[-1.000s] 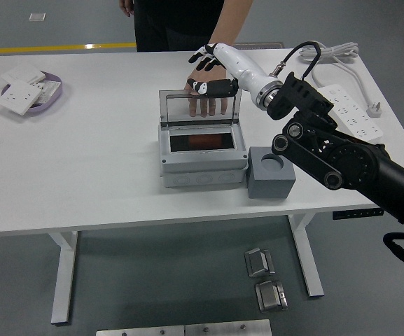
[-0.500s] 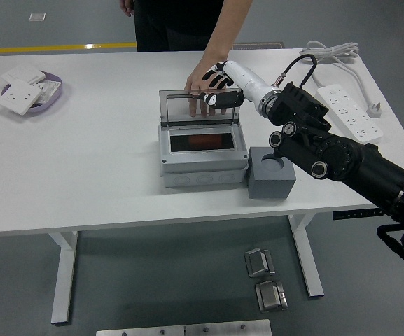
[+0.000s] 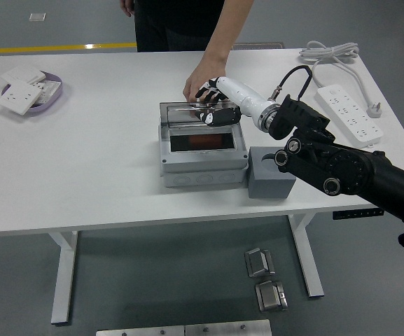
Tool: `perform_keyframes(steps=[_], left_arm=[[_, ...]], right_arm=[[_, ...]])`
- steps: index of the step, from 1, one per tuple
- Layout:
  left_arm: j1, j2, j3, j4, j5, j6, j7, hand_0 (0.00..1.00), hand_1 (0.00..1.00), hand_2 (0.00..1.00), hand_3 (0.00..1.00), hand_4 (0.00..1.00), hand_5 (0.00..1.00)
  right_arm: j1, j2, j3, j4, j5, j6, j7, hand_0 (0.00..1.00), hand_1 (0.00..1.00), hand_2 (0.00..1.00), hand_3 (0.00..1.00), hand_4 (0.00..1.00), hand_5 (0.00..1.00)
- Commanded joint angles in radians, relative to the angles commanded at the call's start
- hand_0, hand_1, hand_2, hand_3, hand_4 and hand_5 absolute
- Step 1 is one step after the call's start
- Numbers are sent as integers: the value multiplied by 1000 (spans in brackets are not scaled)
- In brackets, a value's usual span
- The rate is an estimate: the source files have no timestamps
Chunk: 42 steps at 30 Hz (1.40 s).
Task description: Pick up the cylinder from the cube,place it in the box,flap close box
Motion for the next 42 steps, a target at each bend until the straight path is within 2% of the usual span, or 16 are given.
perform_keyframes(steps=[6, 11, 16, 20, 24, 28, 31, 36, 42], left_arm=[[6, -5, -1, 0, -5, 1, -2, 599, 621, 606, 616, 681, 312], [10, -8, -2, 0, -6, 2, -2, 599, 621, 606, 615, 679, 312], [12, -11, -3, 0, -5, 2, -2, 599, 621, 606, 615, 679, 312], [12, -12, -7, 0, -2, 2, -2, 599, 621, 606, 615, 679, 312], [19, -16, -10, 0, -2, 5, 0, 599, 621, 606, 615, 679, 312], [28, -22, -13, 0, -6, 8, 2, 599, 621, 606, 615, 679, 313], [36, -25, -17, 0, -7, 12, 2, 599, 621, 606, 615, 679, 313], [48, -30, -17, 0, -12, 16, 1, 599, 621, 606, 615, 679, 314], [56, -35, -22, 0, -7, 19, 3, 599, 622, 606, 615, 679, 313]], right_arm=[[-41, -42, -10, 108, -47, -7, -24, 681, 607, 621, 681, 683, 321], [-76, -57, 5, 188, -131, -13, -54, 681, 608, 624, 683, 679, 326], [-103, -56, 37, 206, -182, -14, -68, 676, 608, 625, 684, 677, 327], [-137, -65, 110, 202, -213, -11, -75, 676, 608, 625, 684, 677, 327], [-208, -85, 215, 230, -271, 0, -92, 672, 609, 624, 685, 675, 328], [-298, -98, 351, 301, -331, -3, -97, 674, 604, 625, 685, 671, 322], [-383, -98, 471, 366, -342, -24, -69, 674, 604, 625, 685, 671, 322], [-526, -88, 660, 445, -277, -69, 12, 671, 603, 626, 682, 666, 317], [-685, -57, 878, 444, -163, -96, 91, 667, 608, 627, 679, 664, 315]])
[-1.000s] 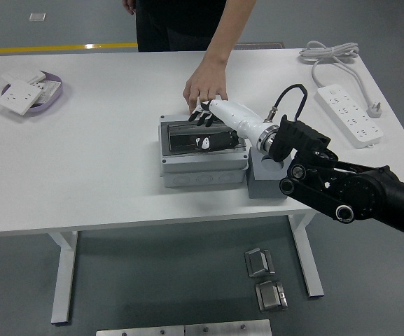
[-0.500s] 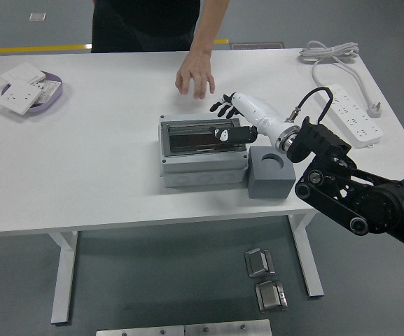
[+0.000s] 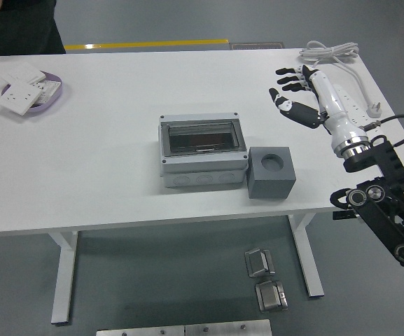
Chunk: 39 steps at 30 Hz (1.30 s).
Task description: Pick up the cylinder from the cube,place it in the box,flap close box
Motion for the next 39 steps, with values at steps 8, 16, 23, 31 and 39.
perform_keyframes(steps=[8, 16, 23, 31, 39], left_arm=[[6, -8, -1, 0, -2, -1, -5, 599, 622, 606, 614, 678, 315], [12, -8, -4, 0, -3, -3, -2, 599, 622, 606, 615, 678, 314], [12, -7, -2, 0, -5, -5, -2, 599, 622, 607, 615, 679, 315], [29, -5, 7, 0, -11, 0, -3, 599, 622, 606, 614, 678, 315], [42, -11, 16, 0, -17, 5, -4, 599, 622, 606, 614, 677, 314]], right_arm=[[-97, 28, 204, -7, 87, -16, 57, 661, 612, 626, 676, 662, 313], [-116, 37, 276, -17, 193, -1, 116, 662, 622, 629, 676, 661, 306], [-116, 39, 287, -13, 211, 13, 137, 729, 682, 684, 703, 685, 276], [-122, 51, 272, -13, 232, 6, 159, 767, 700, 708, 713, 710, 277], [-121, 88, 244, -8, 264, -3, 192, 776, 706, 711, 713, 707, 277]])
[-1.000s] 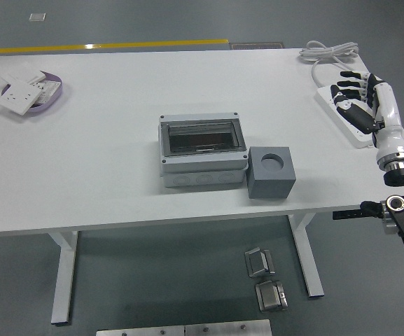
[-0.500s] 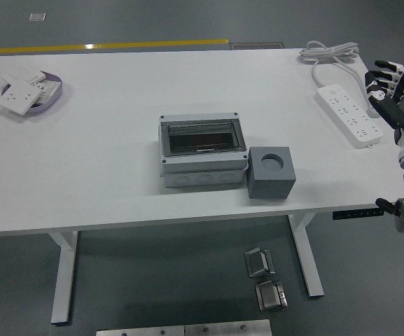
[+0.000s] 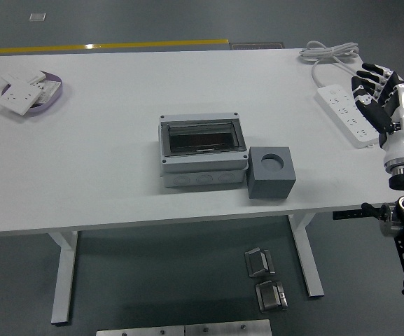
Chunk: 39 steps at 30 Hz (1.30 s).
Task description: Pick up the cylinder from the cube,place it in the box,flap close box
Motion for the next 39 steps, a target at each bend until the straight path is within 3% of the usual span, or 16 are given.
perform_keyframes(steps=[13, 14, 25, 26, 31, 32, 37, 38, 39], left_arm=[[15, -6, -20, 0, 17, 1, 9, 599, 622, 605, 614, 676, 310], [15, -5, -22, 0, 19, 0, 10, 599, 622, 605, 613, 675, 308], [2, 10, -36, 0, 28, -6, 10, 599, 622, 605, 614, 674, 307], [0, 11, -36, 0, 28, -6, 10, 599, 622, 604, 613, 672, 302], [-8, 10, -33, 0, 28, -5, 8, 599, 622, 604, 613, 672, 302], [-9, 10, -32, 0, 28, -5, 8, 599, 622, 604, 613, 671, 301], [-11, 14, -28, 0, 26, -3, 5, 599, 622, 604, 613, 671, 301], [-13, 16, -27, 0, 24, -2, 3, 600, 622, 604, 613, 671, 301], [-14, 17, -25, 0, 23, -2, 1, 600, 622, 604, 613, 671, 301]], right_arm=[[-16, 13, 8, 13, -63, -44, -28, 760, 684, 673, 685, 701, 247], [-16, 15, 5, 10, -56, -44, -25, 707, 664, 662, 683, 747, 161], [-29, 27, 7, -4, -59, -39, -31, 670, 653, 659, 686, 758, 172], [-29, 26, 9, -5, -77, -40, -39, 659, 648, 657, 676, 741, 297], [-20, 23, 18, -6, -145, -42, -68, 659, 648, 657, 676, 741, 297], [-19, 22, 17, -6, -150, -41, -69, 656, 644, 652, 674, 757, 374], [-16, 19, 9, -3, -150, -41, -60, 656, 644, 652, 674, 757, 374], [-15, 18, 7, -2, -147, -42, -55, 657, 643, 651, 671, 771, 483], [-14, 17, 5, -1, -143, -44, -49, 657, 643, 651, 671, 771, 483]])
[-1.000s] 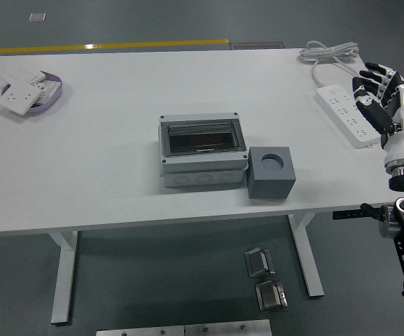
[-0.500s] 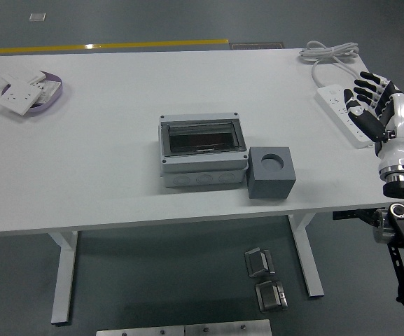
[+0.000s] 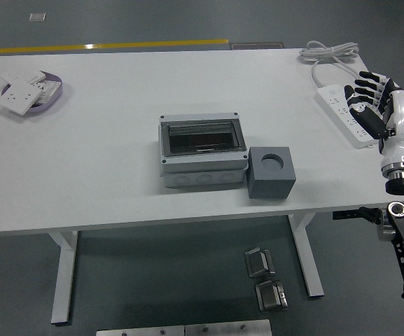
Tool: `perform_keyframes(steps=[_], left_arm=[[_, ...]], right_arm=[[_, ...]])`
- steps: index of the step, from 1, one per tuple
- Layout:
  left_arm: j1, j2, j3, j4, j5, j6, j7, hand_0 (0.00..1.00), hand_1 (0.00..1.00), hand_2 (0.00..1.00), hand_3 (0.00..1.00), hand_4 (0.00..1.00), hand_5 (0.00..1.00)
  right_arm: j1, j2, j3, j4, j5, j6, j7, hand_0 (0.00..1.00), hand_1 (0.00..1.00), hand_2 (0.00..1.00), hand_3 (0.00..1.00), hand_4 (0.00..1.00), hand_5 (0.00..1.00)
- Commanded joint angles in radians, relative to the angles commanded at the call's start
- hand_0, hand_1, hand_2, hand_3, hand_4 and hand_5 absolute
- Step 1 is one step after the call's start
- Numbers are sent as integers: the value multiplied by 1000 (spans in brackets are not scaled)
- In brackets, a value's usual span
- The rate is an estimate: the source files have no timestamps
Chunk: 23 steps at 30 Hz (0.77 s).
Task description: Pick up the cylinder from the cube,place it in the box,flap close box
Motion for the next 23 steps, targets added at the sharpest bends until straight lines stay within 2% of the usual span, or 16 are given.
perform_keyframes(steps=[11, 23], left_arm=[[-5, 9, 32, 0, -25, 13, -34, 599, 622, 604, 613, 671, 301], [-40, 12, 52, 0, -32, 16, -55, 599, 622, 604, 615, 672, 302]], right_arm=[[10, -14, -7, 23, 129, -27, 98, 685, 647, 641, 668, 779, 481], [22, -31, 32, 35, 119, -13, 82, 685, 646, 637, 664, 775, 478]])
